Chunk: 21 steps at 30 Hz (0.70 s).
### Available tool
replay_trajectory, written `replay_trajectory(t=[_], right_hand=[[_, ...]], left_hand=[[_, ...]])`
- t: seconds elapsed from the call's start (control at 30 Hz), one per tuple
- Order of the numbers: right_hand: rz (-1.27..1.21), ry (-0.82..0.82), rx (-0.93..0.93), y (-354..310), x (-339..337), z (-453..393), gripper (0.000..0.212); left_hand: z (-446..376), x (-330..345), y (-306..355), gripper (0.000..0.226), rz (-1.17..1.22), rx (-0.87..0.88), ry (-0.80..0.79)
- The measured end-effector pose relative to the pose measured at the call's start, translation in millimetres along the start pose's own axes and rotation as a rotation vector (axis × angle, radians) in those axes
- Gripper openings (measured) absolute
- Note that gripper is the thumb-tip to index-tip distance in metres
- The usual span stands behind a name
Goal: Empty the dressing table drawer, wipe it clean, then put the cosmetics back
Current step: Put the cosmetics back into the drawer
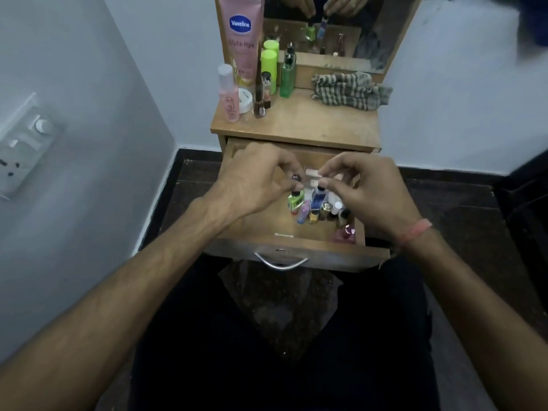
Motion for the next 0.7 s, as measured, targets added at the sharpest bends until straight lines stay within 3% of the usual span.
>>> replay_trajectory(t=[0.33, 0.7], right_hand=[[0.232, -0.144, 0.039, 20, 48, 23, 0.010], [0.340, -0.236, 0.098, 32, 67, 26, 0.013]], left_hand=[[19, 44, -23, 0.021, -0.107, -0.172, 0.009], [15, 66, -24, 0.020, -0.084, -0.207, -0.027]])
Point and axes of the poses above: each hand's wrist, its own z-axis away from the middle knuckle, its own x-axis out of the palm, y = z × x, the point moved 10 cm from there along -z, towards the middle knuckle, and after that the axes turned 11 degrees about -x, right-handed, at the moved point
